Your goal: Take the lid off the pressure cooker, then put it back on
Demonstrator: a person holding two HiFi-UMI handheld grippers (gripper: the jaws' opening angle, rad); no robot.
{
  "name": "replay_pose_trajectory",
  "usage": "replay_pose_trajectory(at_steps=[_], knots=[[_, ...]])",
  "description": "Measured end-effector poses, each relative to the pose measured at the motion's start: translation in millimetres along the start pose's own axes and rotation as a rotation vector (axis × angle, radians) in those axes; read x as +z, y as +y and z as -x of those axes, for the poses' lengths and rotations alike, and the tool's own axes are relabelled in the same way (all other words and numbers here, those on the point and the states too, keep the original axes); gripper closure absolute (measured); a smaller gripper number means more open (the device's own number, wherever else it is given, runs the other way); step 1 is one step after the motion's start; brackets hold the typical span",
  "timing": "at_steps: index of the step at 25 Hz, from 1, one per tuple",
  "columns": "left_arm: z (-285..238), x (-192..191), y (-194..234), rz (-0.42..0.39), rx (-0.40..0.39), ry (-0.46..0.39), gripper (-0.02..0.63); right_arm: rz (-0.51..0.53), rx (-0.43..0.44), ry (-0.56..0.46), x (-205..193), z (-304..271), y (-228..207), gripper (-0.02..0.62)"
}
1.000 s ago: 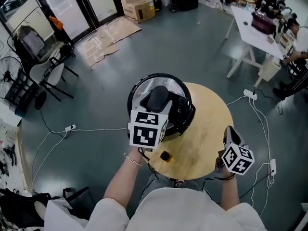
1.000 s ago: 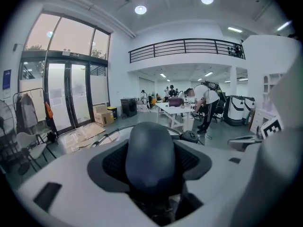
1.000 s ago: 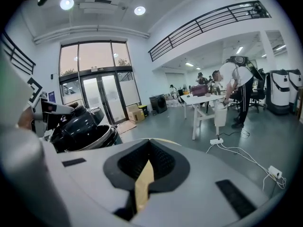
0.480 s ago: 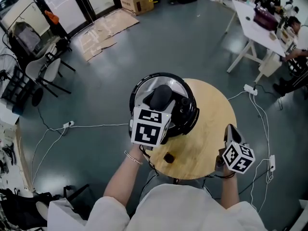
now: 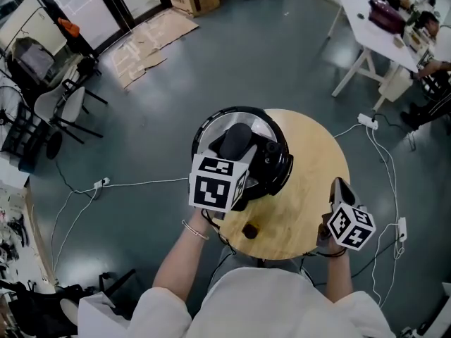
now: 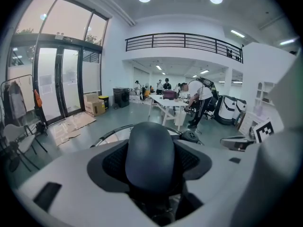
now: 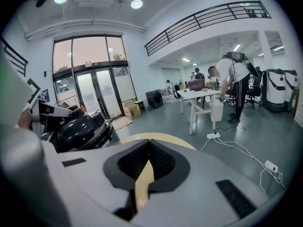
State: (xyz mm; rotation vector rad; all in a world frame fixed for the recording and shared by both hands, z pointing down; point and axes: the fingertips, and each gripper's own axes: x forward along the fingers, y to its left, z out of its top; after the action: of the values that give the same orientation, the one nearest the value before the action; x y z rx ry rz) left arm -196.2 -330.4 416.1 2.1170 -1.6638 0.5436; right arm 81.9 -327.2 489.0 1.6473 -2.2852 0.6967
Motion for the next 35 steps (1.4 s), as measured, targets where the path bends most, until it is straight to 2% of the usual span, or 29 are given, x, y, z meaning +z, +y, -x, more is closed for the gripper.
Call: replay_pose_trajectory(at_steps=[5, 10, 31, 35], knots=[[-3.0, -4.9, 3.3, 0.047, -0.02, 0.005, 0.333, 0.001, 0.003, 0.006, -2.7, -3.3, 0.6, 0.594], [-9.7, -3.8, 1.4, 0.059, -0.038, 0.008, 0.332, 0.009, 0.006, 0.017, -3.6, -7.9, -0.2, 0.594], [-17.3, -7.4, -2.5, -0.002, -0.042, 0.02, 0.313, 0.031, 0.029, 0.029, 0.0, -16.1, -1.5, 0.594], [-12.4, -2.1, 0.0, 0.02, -0.035, -0.016, 0.291, 0.043, 0.038, 0.024, 4.9, -13.4, -0.8, 0.594]])
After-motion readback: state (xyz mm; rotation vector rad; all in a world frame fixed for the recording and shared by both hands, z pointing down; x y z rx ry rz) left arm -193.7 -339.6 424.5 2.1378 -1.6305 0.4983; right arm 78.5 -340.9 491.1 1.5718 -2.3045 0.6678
